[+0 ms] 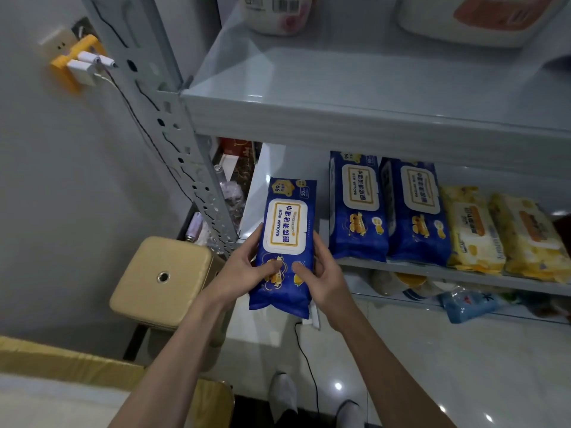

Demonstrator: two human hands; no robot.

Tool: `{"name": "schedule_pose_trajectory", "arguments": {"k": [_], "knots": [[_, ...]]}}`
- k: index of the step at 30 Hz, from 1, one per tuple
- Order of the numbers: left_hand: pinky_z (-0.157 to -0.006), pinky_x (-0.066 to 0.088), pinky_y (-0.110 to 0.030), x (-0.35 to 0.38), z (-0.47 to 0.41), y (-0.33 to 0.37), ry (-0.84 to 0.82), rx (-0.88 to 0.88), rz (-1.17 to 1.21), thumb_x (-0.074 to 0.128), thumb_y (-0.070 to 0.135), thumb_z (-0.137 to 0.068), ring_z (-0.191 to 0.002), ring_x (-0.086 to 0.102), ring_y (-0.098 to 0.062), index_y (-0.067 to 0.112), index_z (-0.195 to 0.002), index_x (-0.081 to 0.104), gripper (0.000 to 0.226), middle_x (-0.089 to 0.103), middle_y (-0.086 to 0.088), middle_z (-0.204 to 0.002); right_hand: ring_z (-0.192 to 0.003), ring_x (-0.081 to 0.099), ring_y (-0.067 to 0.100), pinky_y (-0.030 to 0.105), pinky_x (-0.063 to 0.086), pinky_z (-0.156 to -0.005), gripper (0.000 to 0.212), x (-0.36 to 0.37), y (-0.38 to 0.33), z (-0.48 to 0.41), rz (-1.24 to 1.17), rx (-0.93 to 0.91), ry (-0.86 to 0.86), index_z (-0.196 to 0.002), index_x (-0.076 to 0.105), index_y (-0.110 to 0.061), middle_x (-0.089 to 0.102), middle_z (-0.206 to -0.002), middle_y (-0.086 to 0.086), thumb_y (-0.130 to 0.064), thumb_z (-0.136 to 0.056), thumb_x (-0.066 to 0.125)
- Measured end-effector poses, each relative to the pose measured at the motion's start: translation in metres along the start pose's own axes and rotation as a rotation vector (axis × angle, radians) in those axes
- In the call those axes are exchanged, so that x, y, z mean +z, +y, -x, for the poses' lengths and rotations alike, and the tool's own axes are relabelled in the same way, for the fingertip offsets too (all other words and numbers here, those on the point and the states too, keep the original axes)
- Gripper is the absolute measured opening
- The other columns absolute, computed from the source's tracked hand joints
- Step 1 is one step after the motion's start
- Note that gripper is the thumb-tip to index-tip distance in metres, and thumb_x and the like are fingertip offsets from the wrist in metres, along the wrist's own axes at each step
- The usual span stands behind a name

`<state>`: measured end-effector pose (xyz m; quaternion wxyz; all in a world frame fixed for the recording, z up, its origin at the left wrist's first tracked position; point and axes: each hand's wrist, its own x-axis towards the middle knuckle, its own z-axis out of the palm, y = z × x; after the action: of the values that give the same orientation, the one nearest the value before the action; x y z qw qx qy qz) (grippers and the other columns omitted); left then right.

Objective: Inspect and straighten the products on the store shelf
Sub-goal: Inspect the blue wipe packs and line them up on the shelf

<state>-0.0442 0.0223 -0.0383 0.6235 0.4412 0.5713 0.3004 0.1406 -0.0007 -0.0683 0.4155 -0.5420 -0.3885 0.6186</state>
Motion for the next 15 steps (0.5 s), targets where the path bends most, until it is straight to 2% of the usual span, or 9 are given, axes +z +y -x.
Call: {"name": "schedule_pose_trajectory", "arguments": {"k": [6,8,12,15], "knots": [[-0.089,0.061,-0.034,-0.002,-0.024,0.011,-0.005,0.016,-0.034,0.072,0.005,-0.092,-0.112,0.068,-0.013,0.038,-0.154,0.033,0.080,0.066,0.006,-0.130,-0.124,0.064,0.015,0.037,0.061,-0.092,0.065,0.005,-0.010,-0.023,-0.021,-0.008,0.030,-0.147,0.040,-0.037,0.061,-0.141,-0.002,-0.002,-0.098,0.064],[-0.085,0.061,-0.030,-0.003,-0.033,0.017,-0.005,0.015,-0.055,0.069,0.004,-0.093,-0.110,0.068,-0.011,0.039,-0.154,0.032,0.079,0.065,0.008,-0.127,-0.126,0.063,0.016,0.040,0.060,-0.095,0.066,0.009,-0.015,-0.033,-0.012,0.000,0.066,-0.148,0.040,-0.037,0.060,-0.142,-0.001,-0.001,-0.098,0.064],[-0.086,0.060,-0.031,-0.005,-0.053,0.027,0.027,0.016,-0.096,0.068,0.004,-0.092,-0.108,0.069,-0.013,0.040,-0.152,0.036,0.077,0.067,0.004,-0.128,-0.129,0.060,0.020,0.046,0.059,-0.098,0.071,0.013,-0.027,-0.052,0.026,0.014,0.121,-0.157,0.037,-0.030,0.058,-0.144,0.001,-0.001,-0.098,0.064],[-0.075,0.058,-0.021,-0.005,-0.068,0.036,0.043,0.028,-0.123,0.068,0.005,-0.092,-0.103,0.068,-0.010,0.037,-0.149,0.039,0.071,0.068,0.004,-0.123,-0.115,0.064,0.010,0.027,0.063,-0.081,0.070,0.013,-0.041,-0.067,0.062,0.016,0.114,-0.157,0.037,-0.029,0.060,-0.138,-0.004,0.000,-0.099,0.062]]}}
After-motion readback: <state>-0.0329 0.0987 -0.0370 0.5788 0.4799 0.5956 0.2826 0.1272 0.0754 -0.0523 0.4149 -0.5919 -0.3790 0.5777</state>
